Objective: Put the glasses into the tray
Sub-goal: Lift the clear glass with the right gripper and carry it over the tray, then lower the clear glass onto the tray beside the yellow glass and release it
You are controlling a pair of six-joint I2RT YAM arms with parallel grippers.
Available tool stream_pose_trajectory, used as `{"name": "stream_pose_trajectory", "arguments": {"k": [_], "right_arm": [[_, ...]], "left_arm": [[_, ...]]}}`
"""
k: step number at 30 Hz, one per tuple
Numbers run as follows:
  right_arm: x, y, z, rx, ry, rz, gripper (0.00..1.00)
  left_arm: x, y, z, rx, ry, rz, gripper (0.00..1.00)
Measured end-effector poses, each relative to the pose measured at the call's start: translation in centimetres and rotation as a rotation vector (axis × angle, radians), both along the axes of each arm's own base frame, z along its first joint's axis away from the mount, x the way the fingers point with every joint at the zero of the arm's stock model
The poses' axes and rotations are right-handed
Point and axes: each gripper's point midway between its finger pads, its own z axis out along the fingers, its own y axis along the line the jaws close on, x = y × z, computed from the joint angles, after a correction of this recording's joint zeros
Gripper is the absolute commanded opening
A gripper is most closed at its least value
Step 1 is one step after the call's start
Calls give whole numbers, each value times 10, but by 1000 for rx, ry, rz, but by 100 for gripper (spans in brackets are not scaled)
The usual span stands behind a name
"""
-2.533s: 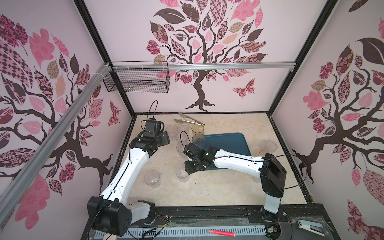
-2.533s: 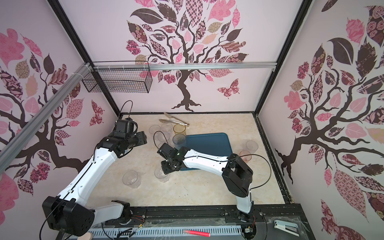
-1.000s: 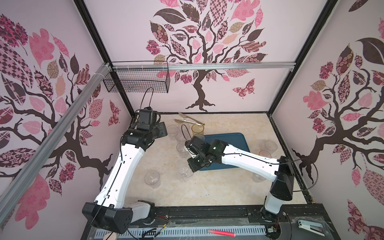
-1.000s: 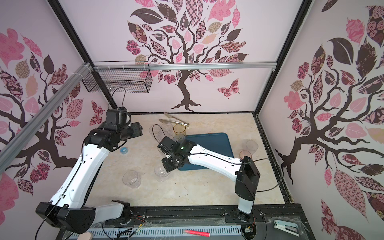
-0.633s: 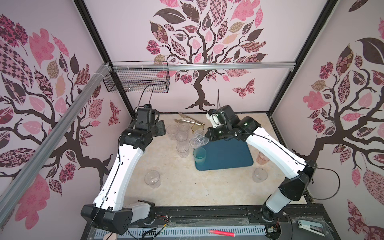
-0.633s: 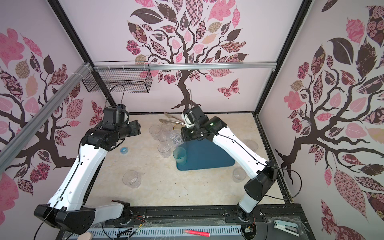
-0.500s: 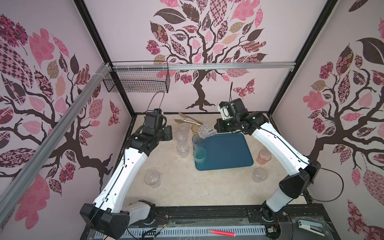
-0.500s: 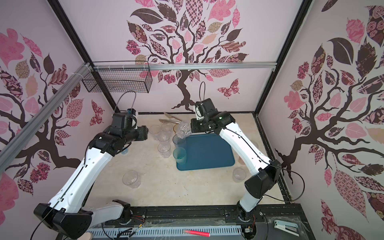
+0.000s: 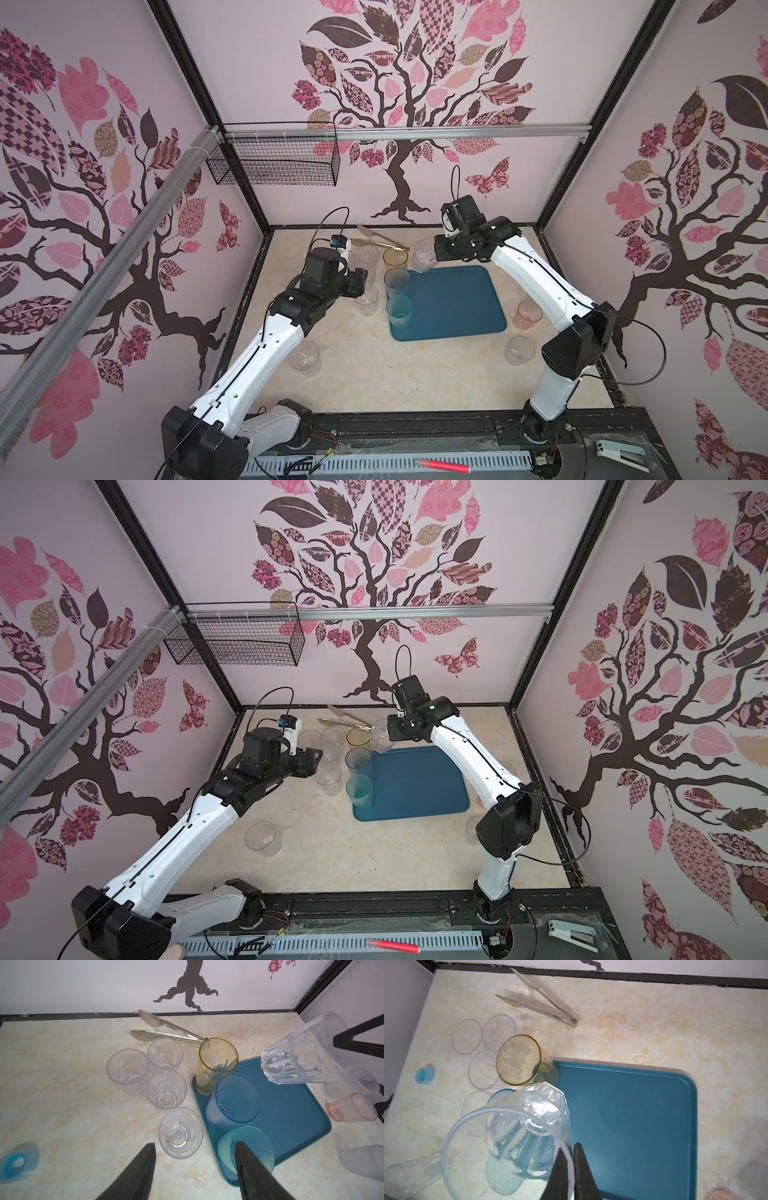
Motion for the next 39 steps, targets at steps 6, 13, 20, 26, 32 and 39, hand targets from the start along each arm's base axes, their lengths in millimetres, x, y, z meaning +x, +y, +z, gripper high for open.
{"name": "stream_pose_trajectory", "arguments": {"k": [6, 13, 20, 26, 32, 39], "right_arm": [[5, -8, -46, -69, 87, -19, 0], [12, -7, -83, -115, 149, -20, 0], [28, -3, -122, -158, 211, -15, 0], [45, 4, -130, -166, 208, -14, 0], [54, 7, -139, -179, 217, -10, 0], [57, 6, -146, -202, 231, -12, 0]], "left_arm": [[6, -13, -14, -1, 19, -41, 64], [11, -18, -35, 19, 78, -50, 64], [11, -19, -40, 22, 89, -52, 63], [9, -20, -42, 28, 98, -54, 63], [8, -19, -43, 32, 102, -52, 63], [8, -16, -45, 45, 109, -41, 63]]}}
